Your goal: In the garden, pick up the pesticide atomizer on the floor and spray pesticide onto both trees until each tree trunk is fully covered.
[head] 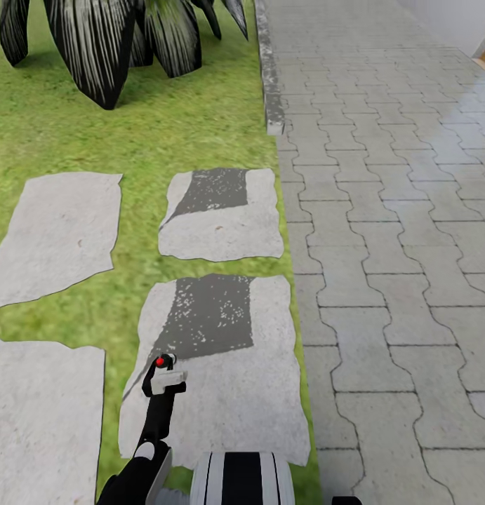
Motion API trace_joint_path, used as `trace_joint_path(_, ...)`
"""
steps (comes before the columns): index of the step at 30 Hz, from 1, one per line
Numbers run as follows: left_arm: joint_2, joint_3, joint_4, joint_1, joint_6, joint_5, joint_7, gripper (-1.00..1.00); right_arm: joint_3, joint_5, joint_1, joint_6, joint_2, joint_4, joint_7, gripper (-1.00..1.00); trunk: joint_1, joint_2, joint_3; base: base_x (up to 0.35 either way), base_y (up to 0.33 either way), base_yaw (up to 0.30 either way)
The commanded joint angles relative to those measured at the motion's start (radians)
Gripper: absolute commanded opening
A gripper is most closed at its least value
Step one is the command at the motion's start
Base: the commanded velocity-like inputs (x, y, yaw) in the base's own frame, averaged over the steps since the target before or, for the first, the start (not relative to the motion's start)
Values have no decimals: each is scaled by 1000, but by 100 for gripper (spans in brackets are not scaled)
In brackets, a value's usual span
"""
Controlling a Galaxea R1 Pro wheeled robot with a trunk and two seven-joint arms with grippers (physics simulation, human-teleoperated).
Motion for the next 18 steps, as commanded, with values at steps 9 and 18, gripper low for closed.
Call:
trace_joint_path(9, -1, 4, 1, 0, -1, -11, 5, -100, 5, -7, -1, -4, 0, 4, -1, 100, -4, 2, 34, 0, 0, 0)
trace_joint_path(18, -1, 4, 1, 0, -1, -11, 5, -100, 7, -10, -1, -2, 2, 4, 4, 100, -8, 4, 69, 0, 0, 0)
